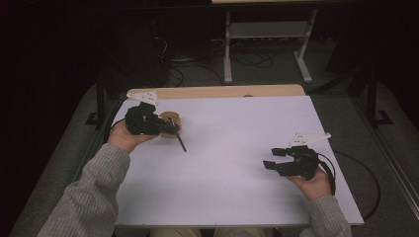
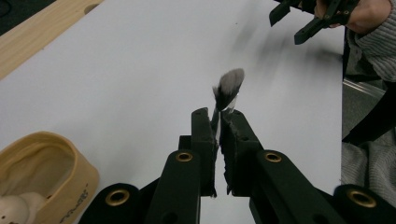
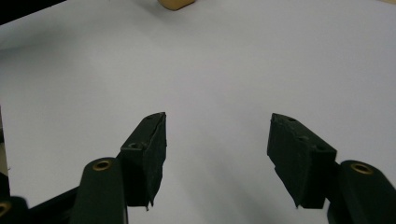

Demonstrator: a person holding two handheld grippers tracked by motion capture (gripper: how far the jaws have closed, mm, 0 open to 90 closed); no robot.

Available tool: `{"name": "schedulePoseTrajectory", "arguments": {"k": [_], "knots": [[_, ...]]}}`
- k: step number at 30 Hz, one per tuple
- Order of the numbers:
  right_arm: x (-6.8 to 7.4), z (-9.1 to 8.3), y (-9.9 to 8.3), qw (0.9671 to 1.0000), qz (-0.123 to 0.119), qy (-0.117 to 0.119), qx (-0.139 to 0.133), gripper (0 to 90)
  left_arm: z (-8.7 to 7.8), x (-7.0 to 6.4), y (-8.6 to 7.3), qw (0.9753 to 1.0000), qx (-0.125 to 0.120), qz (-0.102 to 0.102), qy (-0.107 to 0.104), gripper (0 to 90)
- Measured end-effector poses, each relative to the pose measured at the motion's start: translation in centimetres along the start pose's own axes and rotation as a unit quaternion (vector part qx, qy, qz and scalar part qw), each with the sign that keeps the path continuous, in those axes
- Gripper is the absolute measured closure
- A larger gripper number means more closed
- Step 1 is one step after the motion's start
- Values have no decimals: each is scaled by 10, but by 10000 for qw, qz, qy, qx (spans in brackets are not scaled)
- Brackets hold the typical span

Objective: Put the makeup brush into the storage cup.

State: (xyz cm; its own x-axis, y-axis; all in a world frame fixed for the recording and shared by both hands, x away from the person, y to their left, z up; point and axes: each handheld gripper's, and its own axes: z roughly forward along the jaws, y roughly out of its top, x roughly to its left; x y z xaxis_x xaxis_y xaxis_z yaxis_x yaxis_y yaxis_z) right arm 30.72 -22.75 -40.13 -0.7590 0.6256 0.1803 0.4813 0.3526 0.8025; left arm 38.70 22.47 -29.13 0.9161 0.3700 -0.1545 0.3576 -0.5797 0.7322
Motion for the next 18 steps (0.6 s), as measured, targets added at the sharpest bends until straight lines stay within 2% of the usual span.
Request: {"name": "schedulePoseTrajectory", "arguments": {"k": [6, 14, 15, 18], "knots": [[-2, 0, -4, 10000, 22, 5, 1, 363, -1, 7, 5, 10000, 28, -60, 54, 838], [1, 6, -6, 9999, -24, -2, 139, 349, -4, 19, 11, 9997, 89, -156, 149, 838], [2, 8, -7, 9998, -34, 7, 170, 345, -5, 24, 15, 9996, 73, -202, 195, 838], [3, 6, -8, 9999, -36, 7, 148, 344, -5, 29, 17, 9994, 85, -236, 224, 838]]}}
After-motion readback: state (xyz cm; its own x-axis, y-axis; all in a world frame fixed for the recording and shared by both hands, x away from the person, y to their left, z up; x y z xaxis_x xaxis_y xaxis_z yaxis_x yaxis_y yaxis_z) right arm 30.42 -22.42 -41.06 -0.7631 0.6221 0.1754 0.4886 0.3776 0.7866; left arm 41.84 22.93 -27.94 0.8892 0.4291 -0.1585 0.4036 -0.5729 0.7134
